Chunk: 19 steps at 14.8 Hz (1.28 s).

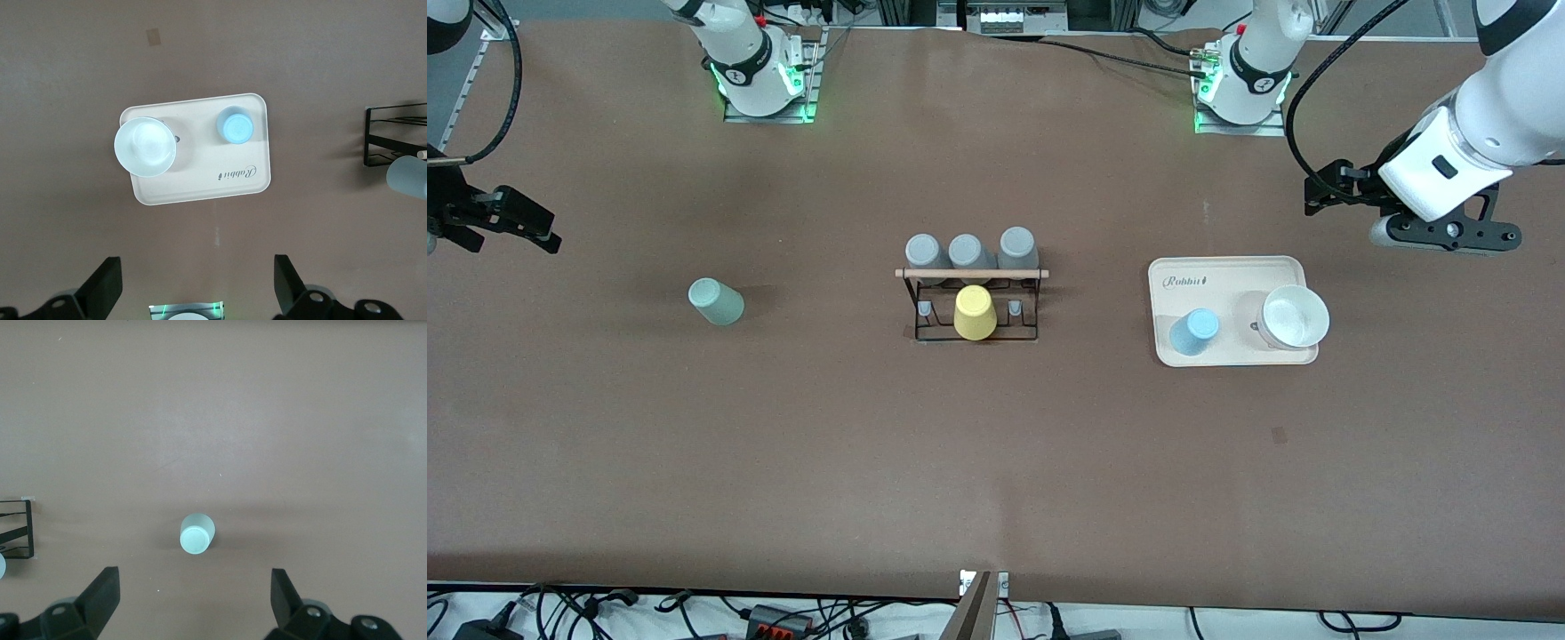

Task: Hang scattered cups on rack with three cups
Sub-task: 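Reach the left gripper down to the light blue cup on the tray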

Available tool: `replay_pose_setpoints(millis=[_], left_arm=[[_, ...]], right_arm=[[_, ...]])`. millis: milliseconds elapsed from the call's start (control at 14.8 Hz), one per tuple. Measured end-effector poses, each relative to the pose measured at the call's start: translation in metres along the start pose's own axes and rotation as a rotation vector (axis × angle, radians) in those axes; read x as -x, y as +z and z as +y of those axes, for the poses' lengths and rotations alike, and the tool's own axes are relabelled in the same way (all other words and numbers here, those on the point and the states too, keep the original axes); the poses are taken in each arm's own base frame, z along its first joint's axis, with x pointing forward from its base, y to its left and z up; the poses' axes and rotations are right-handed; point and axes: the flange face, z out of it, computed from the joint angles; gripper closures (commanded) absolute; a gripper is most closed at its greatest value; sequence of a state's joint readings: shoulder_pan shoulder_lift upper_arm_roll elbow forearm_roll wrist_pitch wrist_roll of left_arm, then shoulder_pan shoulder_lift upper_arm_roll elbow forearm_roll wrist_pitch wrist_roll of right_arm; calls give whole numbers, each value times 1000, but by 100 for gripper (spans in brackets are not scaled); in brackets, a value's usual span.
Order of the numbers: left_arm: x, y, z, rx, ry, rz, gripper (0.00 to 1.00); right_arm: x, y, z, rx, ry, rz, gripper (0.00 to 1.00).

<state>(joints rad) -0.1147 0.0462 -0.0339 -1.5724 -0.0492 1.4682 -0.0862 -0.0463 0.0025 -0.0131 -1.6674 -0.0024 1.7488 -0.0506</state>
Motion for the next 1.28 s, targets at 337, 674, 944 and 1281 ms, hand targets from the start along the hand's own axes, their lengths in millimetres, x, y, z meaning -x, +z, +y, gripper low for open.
replay_pose_setpoints(millis=[337,674,944,1281], left_arm=[[0,1,-3,0,-6,-4,0],[-7,27,-6,-5,-12,-104,0],[-43,91,-4,1,-14,-192,0],[-105,216,-4,54,-38,-235,0]], right_arm=[[0,0,0,0,1,0,0],[0,0,0,0,1,0,0],[0,0,0,0,1,0,0],[0,0,0,0,1,0,0]])
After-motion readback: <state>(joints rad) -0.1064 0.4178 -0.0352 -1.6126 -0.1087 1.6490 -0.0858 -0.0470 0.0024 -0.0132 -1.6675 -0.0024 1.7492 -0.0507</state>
